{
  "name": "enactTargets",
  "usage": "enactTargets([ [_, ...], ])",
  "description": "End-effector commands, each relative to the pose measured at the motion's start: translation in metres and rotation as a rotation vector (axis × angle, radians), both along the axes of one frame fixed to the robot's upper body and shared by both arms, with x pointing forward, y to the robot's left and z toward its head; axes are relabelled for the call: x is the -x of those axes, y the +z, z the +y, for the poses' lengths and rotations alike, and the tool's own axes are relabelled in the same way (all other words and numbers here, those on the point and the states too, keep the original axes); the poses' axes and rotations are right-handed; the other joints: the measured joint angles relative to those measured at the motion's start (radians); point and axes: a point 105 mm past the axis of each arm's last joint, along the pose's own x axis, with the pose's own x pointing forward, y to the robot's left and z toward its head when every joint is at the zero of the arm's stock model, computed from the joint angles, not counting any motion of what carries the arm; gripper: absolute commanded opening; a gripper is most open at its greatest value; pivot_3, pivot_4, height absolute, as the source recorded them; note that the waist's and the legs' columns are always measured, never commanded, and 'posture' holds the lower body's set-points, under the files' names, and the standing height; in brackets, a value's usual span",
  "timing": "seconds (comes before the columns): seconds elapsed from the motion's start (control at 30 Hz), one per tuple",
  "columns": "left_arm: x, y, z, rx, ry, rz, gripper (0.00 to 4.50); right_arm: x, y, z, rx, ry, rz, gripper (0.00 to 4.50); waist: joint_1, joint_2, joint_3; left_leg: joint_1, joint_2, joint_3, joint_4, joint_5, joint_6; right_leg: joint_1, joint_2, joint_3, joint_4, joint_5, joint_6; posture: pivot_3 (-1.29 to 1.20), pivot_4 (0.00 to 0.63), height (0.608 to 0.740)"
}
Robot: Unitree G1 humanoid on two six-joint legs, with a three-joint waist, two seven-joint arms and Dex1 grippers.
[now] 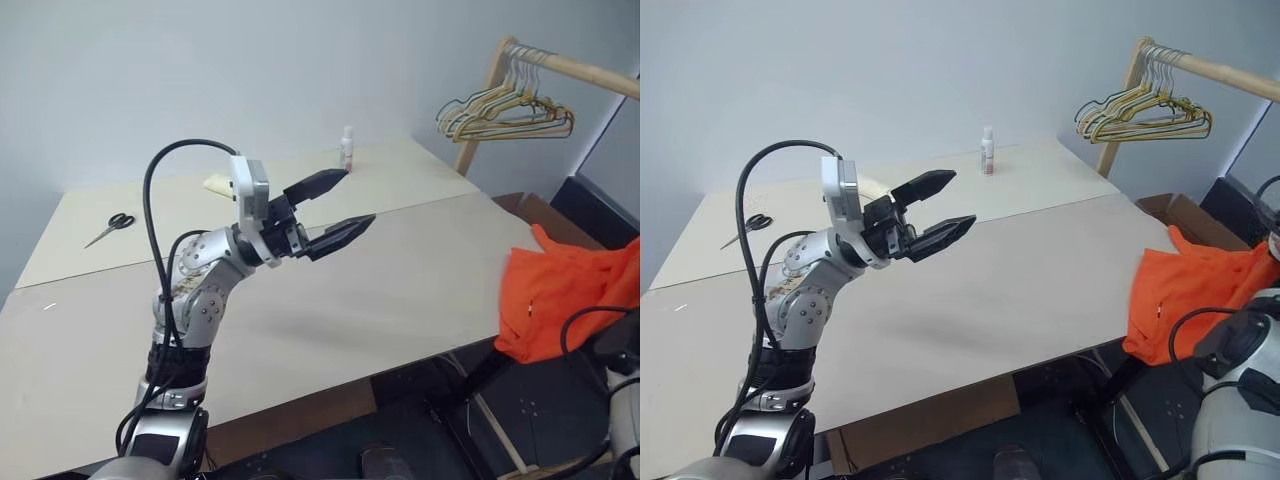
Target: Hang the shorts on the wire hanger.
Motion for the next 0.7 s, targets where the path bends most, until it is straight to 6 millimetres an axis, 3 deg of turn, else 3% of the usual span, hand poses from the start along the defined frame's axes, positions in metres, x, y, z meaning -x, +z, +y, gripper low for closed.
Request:
enactTargets([
  [0.03, 0.003, 0.008, 0.002, -0.001, 0.018, -0.048, 4.5, 0.01, 0.028, -0.002, 0.219, -0.092, 0.041, 4.06, 0.006, 0.0, 0.0, 0.0, 0.0, 0.0, 0.0, 0.0, 0.0, 0.0, 0.0, 0.0, 0.0, 0.0, 0.0, -0.14, 0.0, 0.74],
  [0.07, 0.003, 0.008, 0.001, 0.001, 0.017, -0.048, 4.5, 0.012, 0.033, -0.001, 0.295, -0.112, 0.072, 4.43, 0.007, 0.0, 0.0, 0.0, 0.0, 0.0, 0.0, 0.0, 0.0, 0.0, 0.0, 0.0, 0.0, 0.0, 0.0, -0.14, 0.0, 0.74],
  [0.23, 0.003, 0.009, 0.001, 0.003, 0.012, -0.052, 4.5, 0.023, 0.072, 0.012, 0.656, -0.247, 0.141, 4.47, 0.009, 0.001, 0.0, 0.0, 0.0, 0.0, 0.0, 0.0, 0.0, -0.001, -0.001, 0.0, 0.0, 0.0, 0.001, -0.14, 0.0, 0.74],
  [0.37, 0.002, 0.01, 0.003, 0.004, 0.014, -0.055, 4.5, 0.017, 0.094, 0.033, 0.874, -0.254, 0.139, 4.47, 0.006, 0.001, 0.001, 0.001, 0.0, 0.0, 0.0, 0.0, 0.0, -0.002, 0.0, 0.001, 0.0, 0.0, 0.001, -0.13, 0.0, 0.74],
  [0.53, 0.001, 0.007, 0.012, -0.022, 0.044, -0.06, 4.5, -0.018, 0.105, 0.069, 1.037, -0.006, 0.0, 4.47, 0.006, -0.002, 0.002, 0.007, 0.0, 0.0, 0.0, 0.0, 0.0, 0.0, 0.0, 0.001, 0.0, 0.0, 0.001, -0.11, 0.0, 0.74],
  [0.7, -0.008, -0.001, 0.032, -0.095, 0.141, -0.047, 4.5, -0.053, 0.097, 0.111, 1.042, 0.368, -0.145, 4.47, 0.008, -0.004, 0.004, 0.008, 0.0, 0.001, -0.001, 0.0, 0.0, 0.0, 0.001, 0.001, 0.0, 0.001, 0.001, -0.06, 0.0, 0.74],
])
